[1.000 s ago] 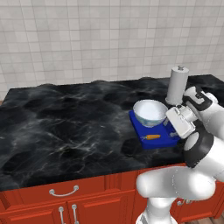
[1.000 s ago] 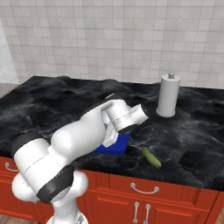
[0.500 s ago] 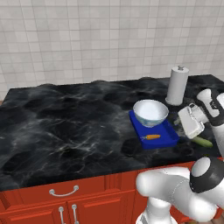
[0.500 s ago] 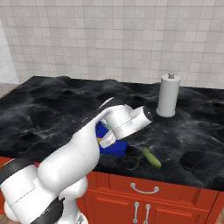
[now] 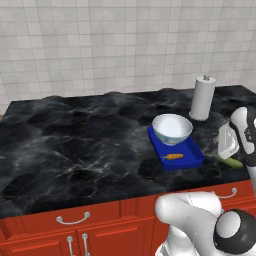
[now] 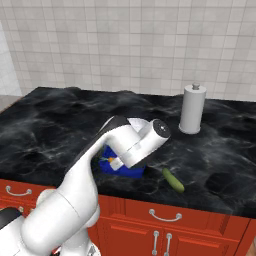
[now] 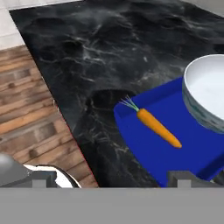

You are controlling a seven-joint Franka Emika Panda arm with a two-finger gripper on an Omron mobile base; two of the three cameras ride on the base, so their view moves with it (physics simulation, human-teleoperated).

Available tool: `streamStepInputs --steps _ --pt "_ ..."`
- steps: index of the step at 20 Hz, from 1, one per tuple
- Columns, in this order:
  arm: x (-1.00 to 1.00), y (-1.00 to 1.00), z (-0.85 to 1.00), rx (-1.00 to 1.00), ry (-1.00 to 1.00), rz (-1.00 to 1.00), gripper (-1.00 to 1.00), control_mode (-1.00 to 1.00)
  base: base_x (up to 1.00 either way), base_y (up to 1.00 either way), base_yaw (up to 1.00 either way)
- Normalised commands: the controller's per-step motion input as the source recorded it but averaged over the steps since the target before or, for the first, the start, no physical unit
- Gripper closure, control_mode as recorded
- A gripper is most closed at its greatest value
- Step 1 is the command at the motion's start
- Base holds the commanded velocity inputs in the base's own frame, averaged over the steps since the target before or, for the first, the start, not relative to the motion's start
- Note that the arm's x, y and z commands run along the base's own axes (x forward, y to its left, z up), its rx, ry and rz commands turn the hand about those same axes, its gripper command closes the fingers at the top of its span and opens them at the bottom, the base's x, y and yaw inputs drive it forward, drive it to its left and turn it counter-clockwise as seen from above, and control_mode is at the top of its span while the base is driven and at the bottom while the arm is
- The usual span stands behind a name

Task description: Place the two vegetables and bowl onto the tray for setting up a vegetable dip station.

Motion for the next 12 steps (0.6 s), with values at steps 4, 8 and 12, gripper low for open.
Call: streamStepInputs --steps 4,8,12 --pt "-0.19 -0.26 0.16 -0.2 0.2 -0.23 -1.0 -1.0 0.0 0.0 0.0" --pt "-0.16 -0.29 0.08 -0.2 0.22 -0.17 -1.0 -1.0 0.0 0.0 0.0" --pt "0.0 -0.3 0.01 -0.17 0.44 -0.13 -1.0 -1.0 0.0 0.0 0.0"
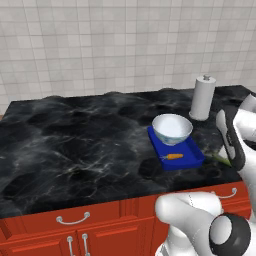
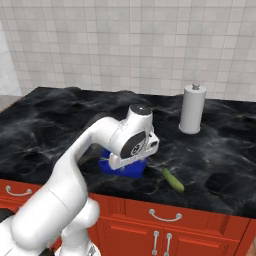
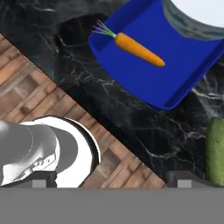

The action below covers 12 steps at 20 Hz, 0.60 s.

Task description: Place the two vegetables and bowl onto the tray for setting up a vegetable dip station.

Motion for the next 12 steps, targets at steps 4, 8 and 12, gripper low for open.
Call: streamStepInputs --steps 4,8,12 --pt "0.02 -0.33 -0.01 -0.11 0.44 -0.04 -1.0 -1.0 0.0 0.0 0.0" --pt "0.06 -0.27 -0.01 -0.09 0.45 -0.01 -1.0 -1.0 0.0 0.0 0.0" --pt "0.07 -0.27 -0.06 -0.09 0.34 0.0 -1.0 -1.0 0.0 0.0 0.0"
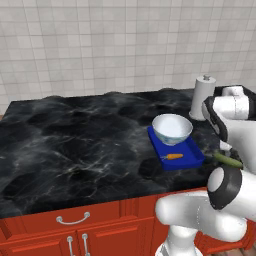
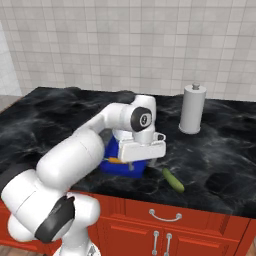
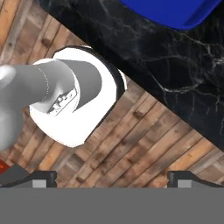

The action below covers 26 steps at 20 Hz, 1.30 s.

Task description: Place the two vegetables and bowl onto the tray for setting up a vegetable dip station.

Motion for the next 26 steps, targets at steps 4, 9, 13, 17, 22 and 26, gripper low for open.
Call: streamStepInputs --steps 4,9,13,17,22,26 --pt "-0.01 -0.34 -0.11 -0.04 0.07 0.01 -1.0 -1.0 0.0 0.0 0.0" --pt "-0.08 -0.3 -0.17 -0.01 -0.02 0.02 -1.0 -1.0 0.0 0.0 0.0" --pt "-0.1 -0.27 -0.2 0.0 -0.17 0.0 -1.0 -1.0 0.0 0.0 0.0" --pt "0.0 -0.21 -0.2 0.0 -0.17 0.0 -1.0 -1.0 0.0 0.0 0.0" --pt "0.11 -0.2 -0.19 -0.02 -0.12 0.0 -1.0 -1.0 0.0 0.0 0.0" --pt "0.16 -0.18 -0.2 -0.03 -0.08 -0.03 -1.0 -1.0 0.0 0.0 0.0"
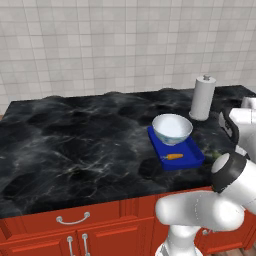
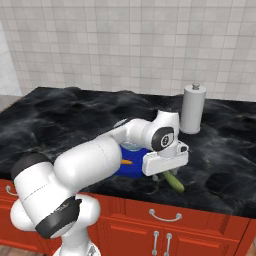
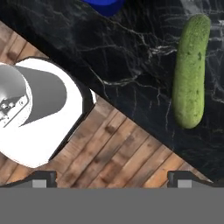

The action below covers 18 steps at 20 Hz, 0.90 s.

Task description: Place the two vegetables and bowl onto the tray for setting up a vegetable dip station.

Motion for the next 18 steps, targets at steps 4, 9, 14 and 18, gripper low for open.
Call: streamStepInputs --steps 4,9,14,18 --pt "0.23 -0.11 -0.21 -0.03 -0.03 -0.05 -1.0 -1.0 0.0 0.0 0.0" --pt "0.17 -0.11 -0.25 -0.02 -0.1 -0.05 -1.0 -1.0 0.0 0.0 0.0" --pt "0.22 -0.1 -0.27 -0.02 -0.05 -0.08 -1.0 -1.0 0.0 0.0 0.0" --pt "0.18 -0.12 -0.31 -0.01 -0.07 -0.08 -1.0 -1.0 0.0 0.0 0.0"
